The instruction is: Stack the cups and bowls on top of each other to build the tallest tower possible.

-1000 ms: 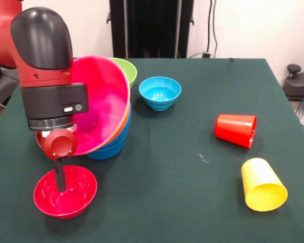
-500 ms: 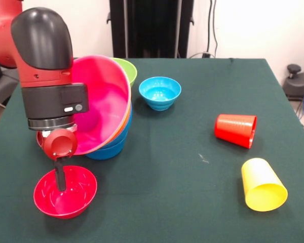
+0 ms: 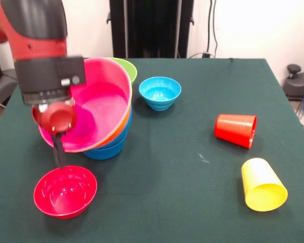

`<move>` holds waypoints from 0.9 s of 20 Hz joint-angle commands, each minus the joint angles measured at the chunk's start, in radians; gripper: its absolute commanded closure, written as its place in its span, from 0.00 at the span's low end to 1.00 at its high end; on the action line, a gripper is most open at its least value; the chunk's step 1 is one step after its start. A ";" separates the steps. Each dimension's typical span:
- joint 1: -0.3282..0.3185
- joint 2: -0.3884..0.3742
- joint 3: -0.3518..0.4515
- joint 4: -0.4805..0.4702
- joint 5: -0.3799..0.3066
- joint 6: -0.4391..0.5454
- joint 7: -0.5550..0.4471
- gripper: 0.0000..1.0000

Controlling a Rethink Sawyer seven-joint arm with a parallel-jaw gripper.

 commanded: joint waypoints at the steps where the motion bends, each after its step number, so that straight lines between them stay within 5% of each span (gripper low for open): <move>1: 0.001 -0.189 0.009 0.119 0.076 0.313 0.084 1.00; 5: 0.002 -0.236 0.003 0.125 0.096 0.395 0.077 1.00; 11: 0.000 -0.203 -0.005 0.131 0.065 0.338 0.051 1.00; 15: 0.005 -0.170 -0.033 0.114 0.014 0.287 0.029 1.00; 18: 0.030 -0.152 -0.120 0.053 -0.097 0.227 -0.021 1.00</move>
